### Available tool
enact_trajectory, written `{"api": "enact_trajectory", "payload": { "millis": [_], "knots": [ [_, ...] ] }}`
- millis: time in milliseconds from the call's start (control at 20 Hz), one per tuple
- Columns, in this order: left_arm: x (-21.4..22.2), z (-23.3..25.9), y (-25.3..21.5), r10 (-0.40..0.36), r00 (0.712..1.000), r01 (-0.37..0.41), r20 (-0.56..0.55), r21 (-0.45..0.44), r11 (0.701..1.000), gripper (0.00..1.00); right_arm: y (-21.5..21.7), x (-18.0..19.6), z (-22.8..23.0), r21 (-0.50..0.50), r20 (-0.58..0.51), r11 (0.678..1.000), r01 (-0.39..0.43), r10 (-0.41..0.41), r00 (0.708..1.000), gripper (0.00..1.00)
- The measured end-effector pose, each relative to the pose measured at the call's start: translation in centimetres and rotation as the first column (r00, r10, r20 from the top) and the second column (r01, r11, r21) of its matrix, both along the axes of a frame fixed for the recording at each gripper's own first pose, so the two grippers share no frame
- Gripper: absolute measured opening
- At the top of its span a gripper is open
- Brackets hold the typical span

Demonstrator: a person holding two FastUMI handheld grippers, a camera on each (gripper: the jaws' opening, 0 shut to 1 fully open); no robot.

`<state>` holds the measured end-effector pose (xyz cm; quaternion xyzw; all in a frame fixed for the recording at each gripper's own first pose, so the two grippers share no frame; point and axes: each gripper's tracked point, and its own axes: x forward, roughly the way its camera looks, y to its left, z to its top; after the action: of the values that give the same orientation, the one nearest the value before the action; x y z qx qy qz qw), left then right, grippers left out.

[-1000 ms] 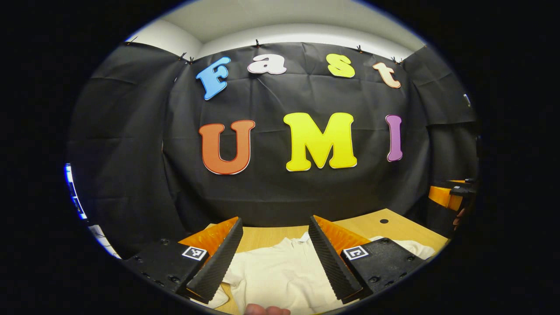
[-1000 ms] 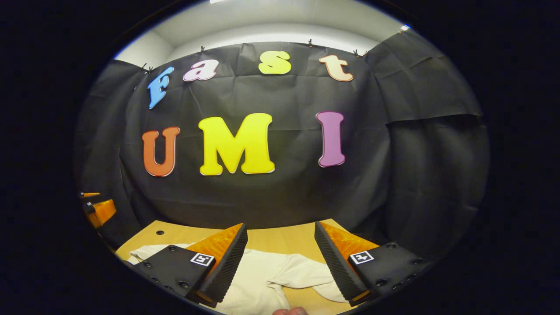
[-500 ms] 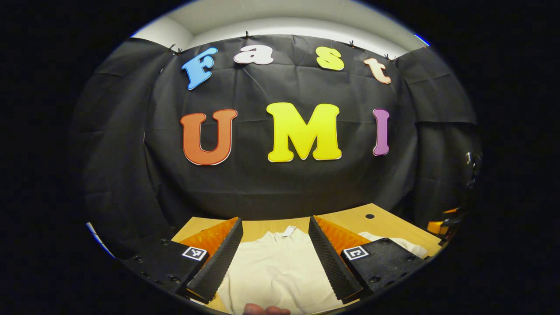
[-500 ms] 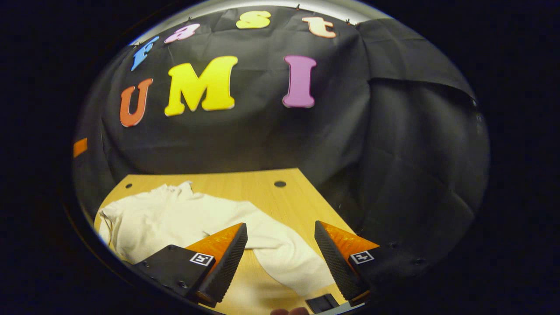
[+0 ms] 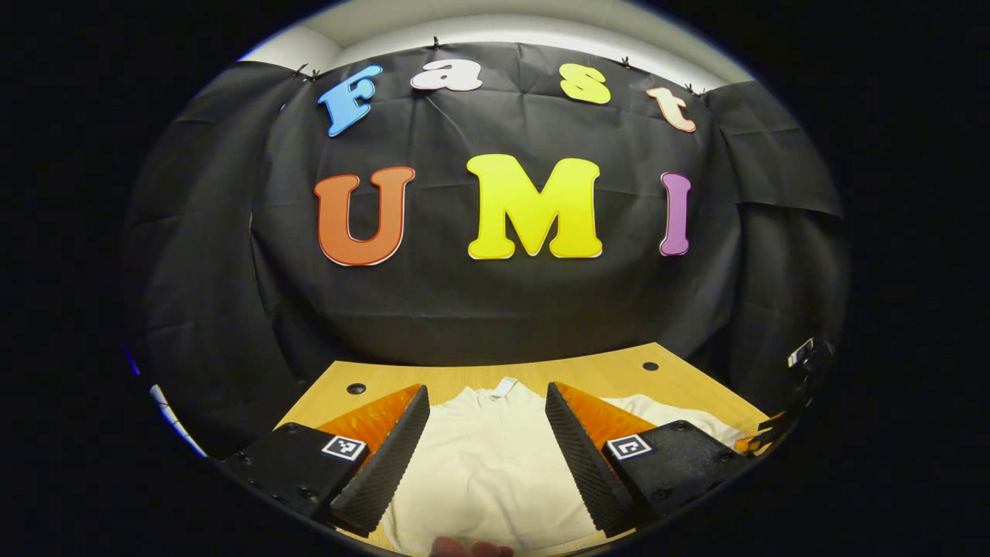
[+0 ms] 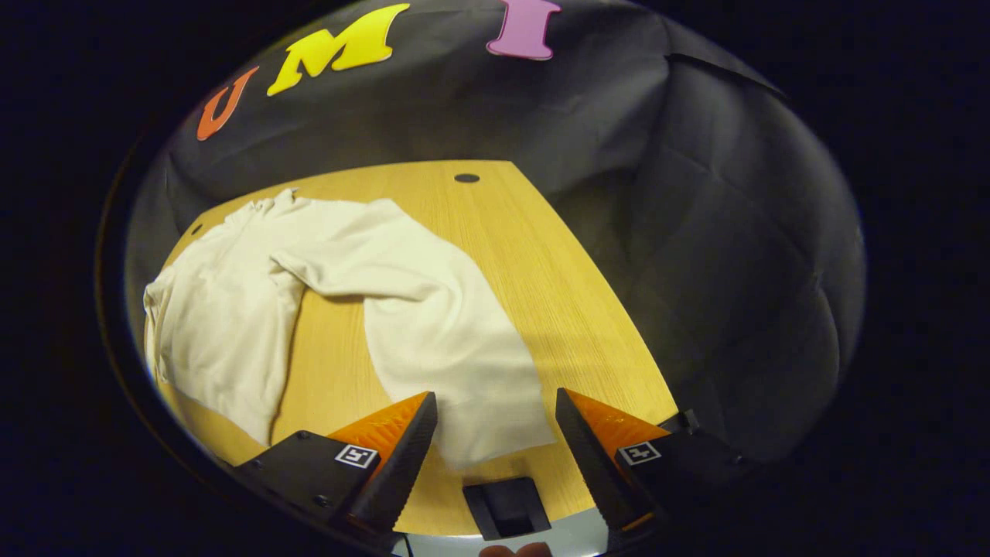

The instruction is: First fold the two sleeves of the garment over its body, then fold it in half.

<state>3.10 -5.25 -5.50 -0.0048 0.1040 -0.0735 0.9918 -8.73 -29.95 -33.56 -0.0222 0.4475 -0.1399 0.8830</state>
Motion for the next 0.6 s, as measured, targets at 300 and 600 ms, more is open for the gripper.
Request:
{"api": "enact_trajectory", "payload": {
  "millis": [300,600],
  "knots": [
    [0.0,-0.5,0.2,0.021,1.0,-0.021,-0.019,0.013,1.0,0.97,-0.4,0.6,-2.5,0.081,-0.079,0.997,-0.011,0.018,0.997,0.95],
    [0.4,-1.2,0.6,0.036,0.999,-0.035,-0.036,0.004,0.999,0.97,-0.2,0.9,-2.5,0.126,-0.075,0.992,0.011,-0.001,0.997,0.6]
  ]
}}
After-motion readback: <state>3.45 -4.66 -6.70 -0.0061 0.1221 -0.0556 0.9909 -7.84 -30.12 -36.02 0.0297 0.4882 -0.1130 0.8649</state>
